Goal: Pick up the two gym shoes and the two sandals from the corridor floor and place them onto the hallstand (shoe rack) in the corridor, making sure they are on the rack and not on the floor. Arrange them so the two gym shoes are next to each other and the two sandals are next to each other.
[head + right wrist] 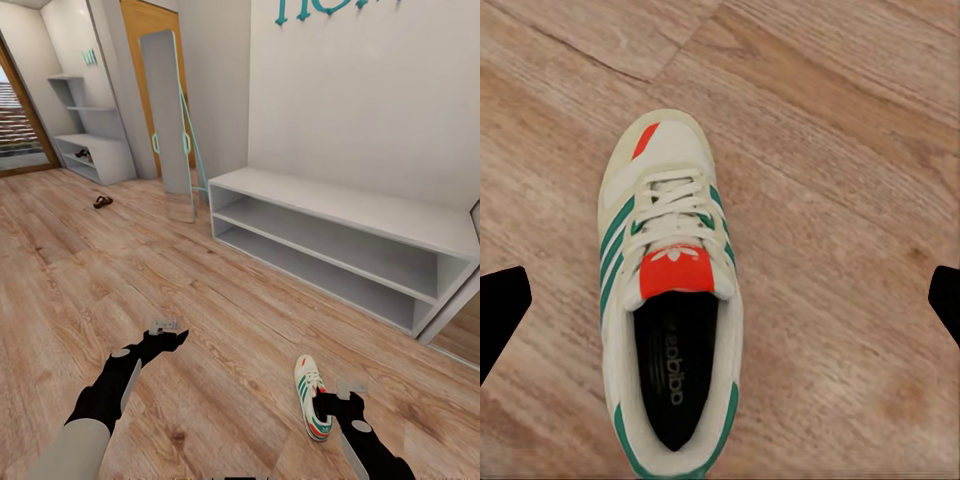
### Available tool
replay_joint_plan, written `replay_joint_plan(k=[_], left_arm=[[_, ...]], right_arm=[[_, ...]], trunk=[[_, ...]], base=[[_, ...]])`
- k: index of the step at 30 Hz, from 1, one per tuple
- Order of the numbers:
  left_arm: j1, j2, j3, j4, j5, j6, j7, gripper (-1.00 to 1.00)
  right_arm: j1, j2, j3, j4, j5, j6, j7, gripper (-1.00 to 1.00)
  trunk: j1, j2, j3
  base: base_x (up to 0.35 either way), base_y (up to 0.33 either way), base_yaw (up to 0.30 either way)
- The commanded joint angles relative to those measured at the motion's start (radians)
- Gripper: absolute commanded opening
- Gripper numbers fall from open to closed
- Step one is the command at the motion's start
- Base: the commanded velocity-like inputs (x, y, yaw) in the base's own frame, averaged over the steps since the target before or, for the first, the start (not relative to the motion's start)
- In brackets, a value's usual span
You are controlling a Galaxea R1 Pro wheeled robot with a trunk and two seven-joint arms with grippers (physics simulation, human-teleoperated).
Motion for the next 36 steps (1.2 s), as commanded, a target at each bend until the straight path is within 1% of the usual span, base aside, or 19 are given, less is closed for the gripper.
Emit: replay_joint_plan(k=[1, 4, 8, 14, 16, 18, 22, 28, 36], left_arm=[[0.0, -0.001, 0.004, -0.004, -0.01, 0.004, -0.008, 1.0], [0.0, -0.001, 0.004, -0.01, -0.01, 0.004, -0.008, 1.0], [0.002, -0.001, 0.004, -0.015, -0.011, 0.004, -0.008, 1.0], [0.003, 0.0, 0.004, -0.018, -0.011, 0.004, -0.008, 1.0], [0.003, 0.0, 0.004, -0.019, -0.011, 0.005, -0.008, 1.0], [0.003, 0.0, 0.004, -0.019, -0.011, 0.012, -0.008, 1.0], [0.003, -0.001, 0.003, -0.019, -0.011, 0.019, -0.008, 1.0], [0.004, -0.001, 0.003, -0.023, -0.011, 0.022, -0.008, 1.0], [0.004, -0.001, 0.003, -0.026, -0.011, 0.022, -0.008, 1.0]], right_arm=[[0.0, -0.001, 0.002, 0.001, -0.006, -0.004, 0.002, 1.0], [0.0, -0.006, 0.001, 0.001, -0.006, -0.004, 0.016, 1.0], [0.0, -0.024, 0.001, 0.001, -0.007, -0.004, 0.046, 1.0], [0.0, -0.064, 0.0, 0.002, -0.01, -0.004, 0.116, 1.0], [0.0, -0.067, 0.0, 0.002, -0.01, -0.004, 0.122, 1.0], [0.0, -0.076, 0.0, 0.003, -0.01, -0.003, 0.138, 1.0], [0.0, -0.079, -0.001, 0.003, -0.011, -0.003, 0.144, 1.0], [0.0, -0.08, -0.001, 0.003, -0.013, -0.003, 0.146, 1.0], [0.0, -0.08, 0.0, 0.002, -0.021, -0.003, 0.147, 1.0]], trunk=[[0.0, -0.001, -0.006], [0.002, -0.001, -0.022], [0.002, -0.001, -0.028], [0.002, -0.001, -0.032], [0.002, -0.001, -0.032], [0.002, -0.001, -0.032], [0.002, -0.001, -0.033], [0.004, -0.003, -0.06], [0.008, -0.005, -0.101]], base=[[0.0, 0.0, 0.0], [0.0, 0.0, 0.0], [0.0, 0.0, 0.0], [0.0, 0.0, 0.0], [0.0, 0.0, 0.0], [0.0, 0.0, 0.0], [0.0, 0.0, 0.0], [0.0, 0.0, 0.0], [0.0, 0.0, 0.0]])
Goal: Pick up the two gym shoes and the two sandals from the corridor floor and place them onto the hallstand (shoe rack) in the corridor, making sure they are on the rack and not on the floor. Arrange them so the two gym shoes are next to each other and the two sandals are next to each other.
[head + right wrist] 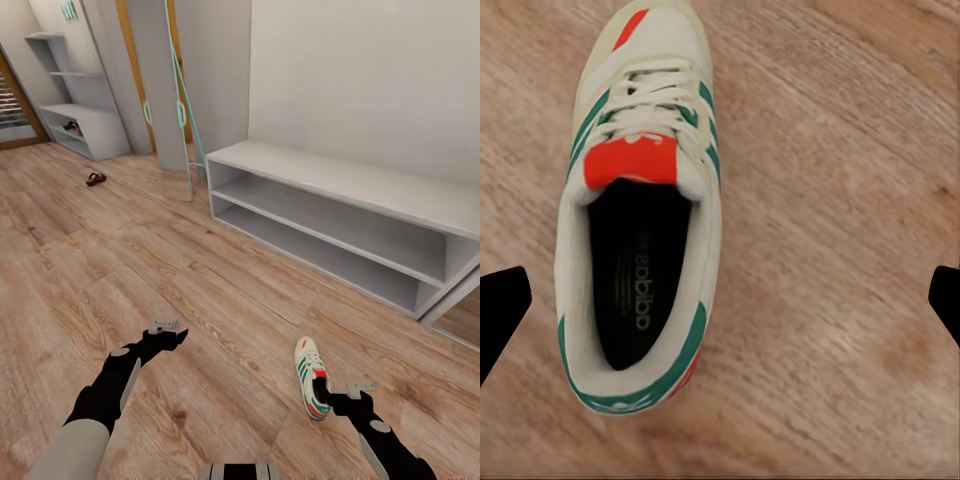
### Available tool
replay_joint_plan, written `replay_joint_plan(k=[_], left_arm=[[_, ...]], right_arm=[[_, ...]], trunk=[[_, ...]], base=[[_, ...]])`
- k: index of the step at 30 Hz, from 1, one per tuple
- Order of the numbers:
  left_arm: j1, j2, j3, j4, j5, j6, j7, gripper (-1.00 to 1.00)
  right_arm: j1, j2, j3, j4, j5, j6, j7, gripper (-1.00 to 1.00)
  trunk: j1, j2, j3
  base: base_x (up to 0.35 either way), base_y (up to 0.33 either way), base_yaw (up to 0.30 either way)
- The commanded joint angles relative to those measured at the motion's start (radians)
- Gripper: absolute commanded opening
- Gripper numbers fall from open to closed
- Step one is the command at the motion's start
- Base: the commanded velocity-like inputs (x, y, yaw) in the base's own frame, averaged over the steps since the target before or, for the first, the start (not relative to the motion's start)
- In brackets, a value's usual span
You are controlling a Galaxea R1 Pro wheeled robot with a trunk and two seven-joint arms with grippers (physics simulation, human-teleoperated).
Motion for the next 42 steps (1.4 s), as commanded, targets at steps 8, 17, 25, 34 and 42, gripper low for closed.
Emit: replay_joint_plan(k=[8, 17, 25, 34, 42], left_arm=[[-0.001, -0.001, 0.004, -0.002, -0.01, 0.004, -0.008, 1.0], [0.0, -0.001, 0.004, -0.002, -0.01, 0.004, -0.008, 1.0], [-0.002, -0.001, 0.004, -0.002, -0.01, 0.004, -0.008, 1.0], [-0.002, -0.001, 0.004, -0.002, -0.01, 0.005, -0.008, 1.0], [-0.001, -0.001, 0.004, -0.002, -0.01, 0.005, -0.008, 1.0]], right_arm=[[0.0, 0.0, 0.001, 0.001, -0.01, -0.004, 0.001, 1.0], [0.0, 0.0, 0.001, 0.001, -0.011, -0.004, 0.001, 1.0], [0.0, 0.001, 0.002, 0.001, -0.011, -0.004, 0.0, 1.0], [0.0, 0.001, 0.003, 0.001, -0.011, -0.004, -0.001, 1.0], [0.0, 0.001, 0.002, 0.001, -0.011, -0.004, -0.001, 1.0]], trunk=[[0.003, -0.002, -0.044], [0.006, -0.004, -0.081], [0.006, -0.004, -0.083], [0.01, -0.006, -0.119], [0.013, -0.007, -0.157]], base=[[0.0, 0.0, 0.0], [0.0, 0.0, 0.0], [0.0, 0.0, 0.0], [0.0, 0.0, 0.0], [0.0, 0.0, 0.028]])
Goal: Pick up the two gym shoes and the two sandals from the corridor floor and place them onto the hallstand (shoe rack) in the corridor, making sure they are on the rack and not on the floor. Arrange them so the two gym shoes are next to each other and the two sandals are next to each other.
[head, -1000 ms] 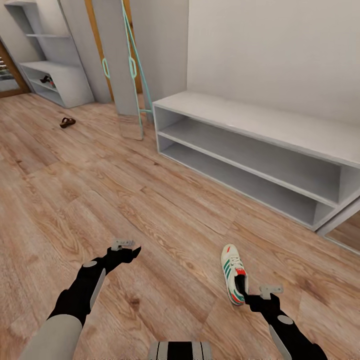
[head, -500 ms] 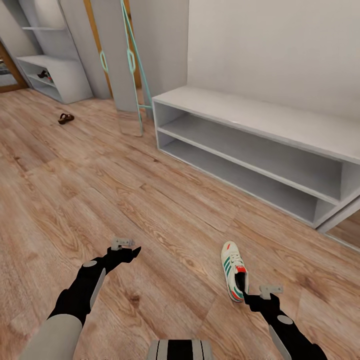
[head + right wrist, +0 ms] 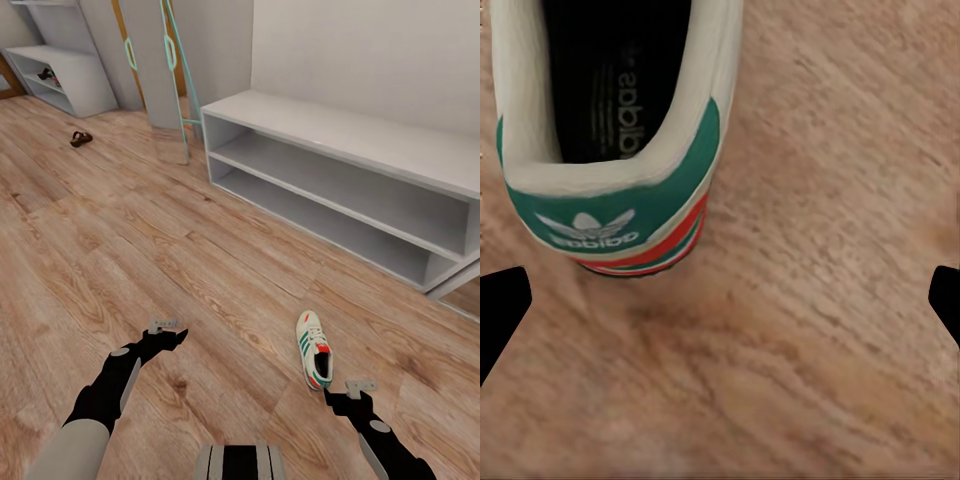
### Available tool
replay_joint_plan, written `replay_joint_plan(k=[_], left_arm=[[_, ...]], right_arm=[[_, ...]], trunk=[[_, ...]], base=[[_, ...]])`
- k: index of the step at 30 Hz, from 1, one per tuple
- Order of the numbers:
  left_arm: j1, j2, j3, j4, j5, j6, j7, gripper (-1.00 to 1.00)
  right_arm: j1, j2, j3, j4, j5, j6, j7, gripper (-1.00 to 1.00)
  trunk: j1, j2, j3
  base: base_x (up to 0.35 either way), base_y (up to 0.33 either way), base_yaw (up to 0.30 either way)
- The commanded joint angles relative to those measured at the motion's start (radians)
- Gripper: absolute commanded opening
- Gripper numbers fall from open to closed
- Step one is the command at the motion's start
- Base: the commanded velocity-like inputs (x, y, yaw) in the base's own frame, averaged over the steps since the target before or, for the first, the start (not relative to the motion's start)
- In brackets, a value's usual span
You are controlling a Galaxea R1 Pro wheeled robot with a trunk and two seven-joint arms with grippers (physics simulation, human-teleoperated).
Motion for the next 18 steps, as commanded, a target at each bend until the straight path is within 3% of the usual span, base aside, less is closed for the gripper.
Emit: replay_joint_plan(k=[1, 14, 18], left_arm=[[0.0, -0.001, 0.004, -0.001, -0.01, 0.004, -0.008, 1.0], [0.0, -0.001, 0.004, -0.001, -0.01, 0.005, -0.008, 1.0], [-0.002, -0.001, 0.004, -0.001, -0.01, 0.005, -0.008, 1.0]], right_arm=[[0.0, 0.0, 0.002, 0.001, -0.008, -0.004, 0.001, 1.0], [0.0, 0.0, 0.001, 0.001, -0.008, -0.004, 0.001, 1.0], [0.0, 0.0, 0.001, 0.0, -0.009, -0.004, 0.001, 1.0]], trunk=[[0.0, 0.0, -0.002], [0.0, 0.0, -0.007], [0.002, -0.001, -0.024]], base=[[0.0, 0.0, 0.091], [0.0, 0.0, 0.032], [0.0, 0.0, 0.121]])
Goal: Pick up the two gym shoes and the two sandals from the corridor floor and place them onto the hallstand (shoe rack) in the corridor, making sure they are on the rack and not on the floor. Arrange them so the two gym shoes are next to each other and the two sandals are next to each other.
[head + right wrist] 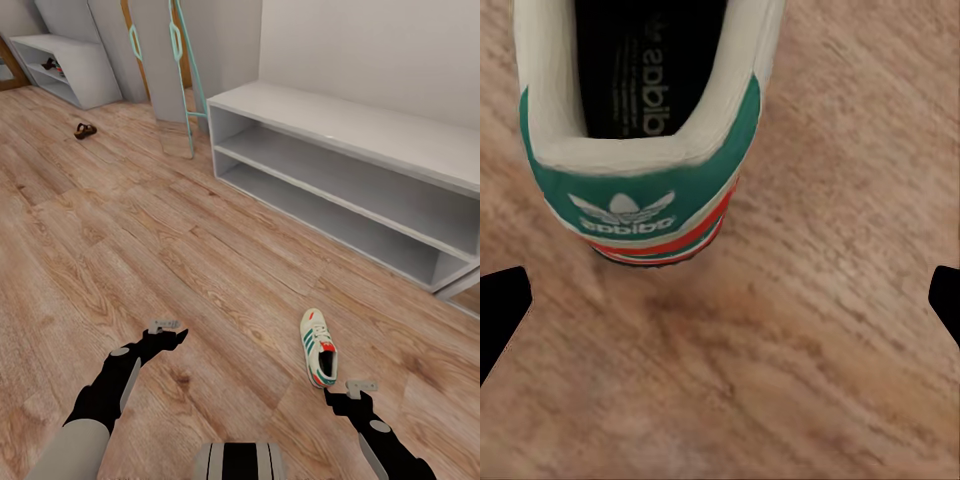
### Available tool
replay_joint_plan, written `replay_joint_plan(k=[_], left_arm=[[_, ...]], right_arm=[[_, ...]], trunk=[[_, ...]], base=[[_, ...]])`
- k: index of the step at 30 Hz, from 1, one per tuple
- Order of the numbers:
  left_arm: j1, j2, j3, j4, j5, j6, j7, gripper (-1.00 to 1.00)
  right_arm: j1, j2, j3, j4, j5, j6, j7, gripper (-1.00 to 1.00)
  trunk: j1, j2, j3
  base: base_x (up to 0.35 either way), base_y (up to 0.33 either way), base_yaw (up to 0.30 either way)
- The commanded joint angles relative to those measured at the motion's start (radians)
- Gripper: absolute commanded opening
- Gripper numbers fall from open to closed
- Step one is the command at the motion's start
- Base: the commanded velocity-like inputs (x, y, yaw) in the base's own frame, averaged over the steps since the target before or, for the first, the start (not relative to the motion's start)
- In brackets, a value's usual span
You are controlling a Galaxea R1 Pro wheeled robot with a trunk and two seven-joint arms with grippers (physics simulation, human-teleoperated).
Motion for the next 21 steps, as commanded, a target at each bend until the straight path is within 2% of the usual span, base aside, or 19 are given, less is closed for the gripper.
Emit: replay_joint_plan(k=[1, 3, 7, 21], left_arm=[[-0.001, -0.001, 0.004, -0.001, -0.01, 0.003, -0.008, 1.0], [0.0, 0.0, 0.004, -0.001, -0.01, 0.003, -0.008, 1.0], [0.001, 0.0, 0.006, -0.001, -0.01, 0.004, -0.008, 1.0], [0.004, 0.001, 0.006, -0.001, -0.01, 0.003, -0.008, 1.0]], right_arm=[[0.0, 0.0, 0.002, 0.0, -0.008, -0.003, 0.001, 1.0], [0.0, 0.0, 0.002, 0.0, -0.008, -0.003, 0.001, 1.0], [0.0, 0.001, 0.002, -0.001, -0.007, -0.003, -0.001, 1.0], [0.0, 0.001, 0.002, -0.001, -0.007, -0.003, -0.001, 1.0]], trunk=[[0.0, -0.001, -0.005], [0.001, -0.001, -0.014], [0.001, -0.001, -0.016], [0.001, -0.001, -0.016]], base=[[0.0, 0.0, 0.192], [0.0, 0.0, 0.197], [0.0, 0.0, 0.089], [0.0, 0.0, 0.013]])
